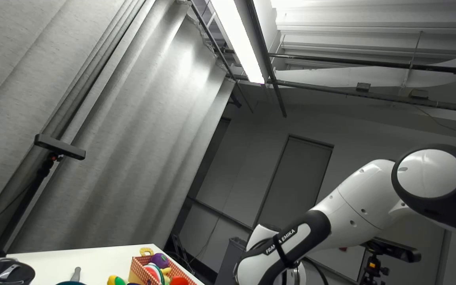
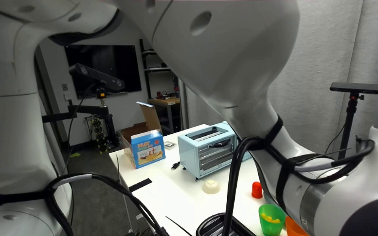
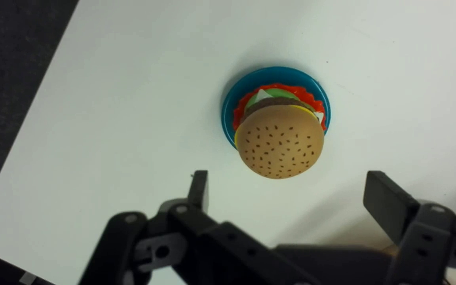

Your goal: Put the fake burger on the tray

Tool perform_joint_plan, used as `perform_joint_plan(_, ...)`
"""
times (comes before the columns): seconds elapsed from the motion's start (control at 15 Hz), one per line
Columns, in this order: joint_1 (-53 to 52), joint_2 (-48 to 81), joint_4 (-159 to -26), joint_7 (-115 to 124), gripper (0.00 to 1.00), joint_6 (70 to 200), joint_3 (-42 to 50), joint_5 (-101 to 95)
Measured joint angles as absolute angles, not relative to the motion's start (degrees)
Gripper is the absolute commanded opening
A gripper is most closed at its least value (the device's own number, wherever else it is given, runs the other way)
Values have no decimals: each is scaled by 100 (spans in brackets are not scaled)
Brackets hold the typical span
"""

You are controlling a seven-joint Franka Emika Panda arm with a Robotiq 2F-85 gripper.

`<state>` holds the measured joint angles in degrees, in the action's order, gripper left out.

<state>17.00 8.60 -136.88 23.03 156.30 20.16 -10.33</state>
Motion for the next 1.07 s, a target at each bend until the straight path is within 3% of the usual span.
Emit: perform_joint_plan(1.07, 1476, 1453, -13518, 2642, 100, 15768, 2044, -933)
